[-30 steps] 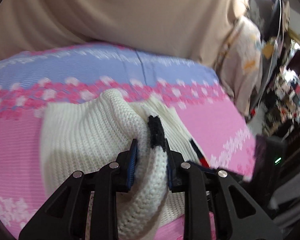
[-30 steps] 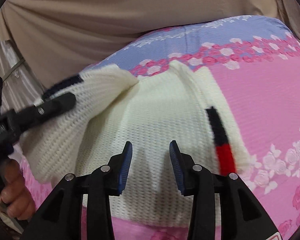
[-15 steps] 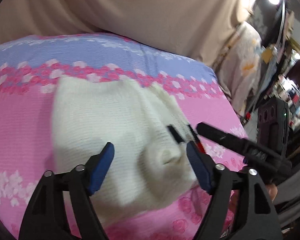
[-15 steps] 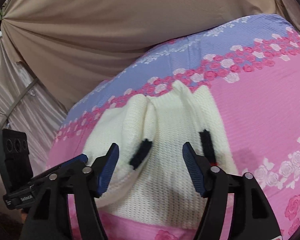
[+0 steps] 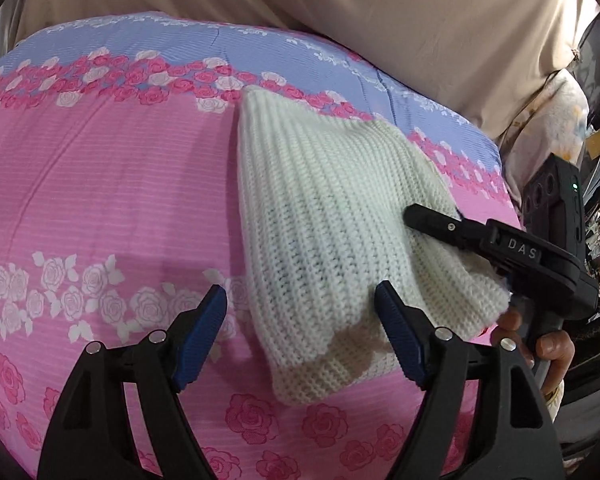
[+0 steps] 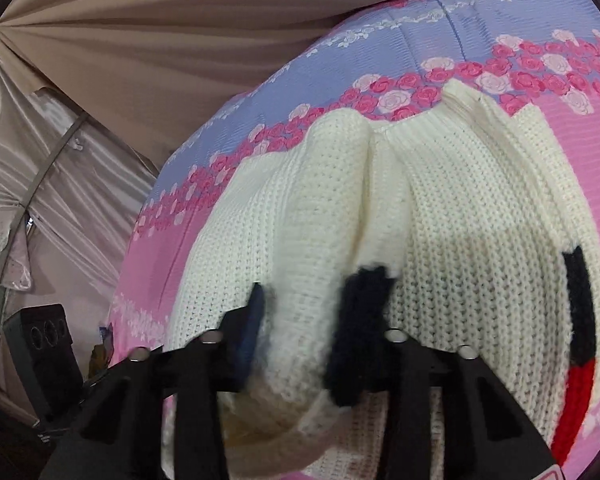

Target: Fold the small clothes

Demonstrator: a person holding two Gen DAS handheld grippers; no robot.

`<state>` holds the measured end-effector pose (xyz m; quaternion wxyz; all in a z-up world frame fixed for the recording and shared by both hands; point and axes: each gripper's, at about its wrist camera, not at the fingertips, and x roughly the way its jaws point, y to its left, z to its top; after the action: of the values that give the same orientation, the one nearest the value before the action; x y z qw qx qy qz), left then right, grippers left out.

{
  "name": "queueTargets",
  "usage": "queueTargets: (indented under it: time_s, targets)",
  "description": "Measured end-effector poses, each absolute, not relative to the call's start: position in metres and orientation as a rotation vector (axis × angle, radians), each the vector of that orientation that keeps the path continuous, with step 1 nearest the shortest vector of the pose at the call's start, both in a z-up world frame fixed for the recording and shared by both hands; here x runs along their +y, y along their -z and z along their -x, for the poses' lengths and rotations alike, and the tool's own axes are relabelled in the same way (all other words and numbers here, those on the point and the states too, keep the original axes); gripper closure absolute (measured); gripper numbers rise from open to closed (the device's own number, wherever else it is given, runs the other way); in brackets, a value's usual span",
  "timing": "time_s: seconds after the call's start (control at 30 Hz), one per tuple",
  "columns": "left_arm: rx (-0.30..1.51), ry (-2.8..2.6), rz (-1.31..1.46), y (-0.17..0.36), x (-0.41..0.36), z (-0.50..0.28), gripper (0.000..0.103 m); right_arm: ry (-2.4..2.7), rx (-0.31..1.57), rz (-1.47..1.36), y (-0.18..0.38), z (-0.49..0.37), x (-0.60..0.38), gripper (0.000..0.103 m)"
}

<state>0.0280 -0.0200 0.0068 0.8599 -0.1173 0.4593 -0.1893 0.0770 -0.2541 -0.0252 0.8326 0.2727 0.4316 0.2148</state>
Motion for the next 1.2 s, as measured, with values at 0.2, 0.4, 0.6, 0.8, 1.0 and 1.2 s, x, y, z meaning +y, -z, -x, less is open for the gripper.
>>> queueTargets:
  time_s: [0.2,0.4,0.6,0.8,1.0,1.2]
  targets:
    - [0.88,0.447,0.226,-0.032,-0.028,-0.024,0.029,-0.38,0.711,-0.553,-0.01,-0.032,-0.309,0.082]
    - [0.919,0.513,0.183,-0.019,-0.069,-0.034,0.029,-0.278,0.871,-0.659,0.06,-0.039,-0.345,0.08]
    - [0.902,0.484,0.079,-0.011,-0.098,-0.033,0.029,-0.164,0.803,-0.554,0.026,-0.017,-0.342,0.062]
    - [0.923,0.461,0.07,0.001,-0.099,-0.038,0.025,-0.206,0.754,-0.439,-0.002,0.02,-0.336,0.046]
    - [0.931,0.459,0.072,0.005,-0.101,-0.039,0.024,-0.24,0.826,-0.417,0.027,0.025,-0.313,0.05]
    - [0.936,0.467,0.064,0.006,-0.101,-0.034,0.022,-0.278,0.732,-0.554,0.018,0.038,-0.343,0.088]
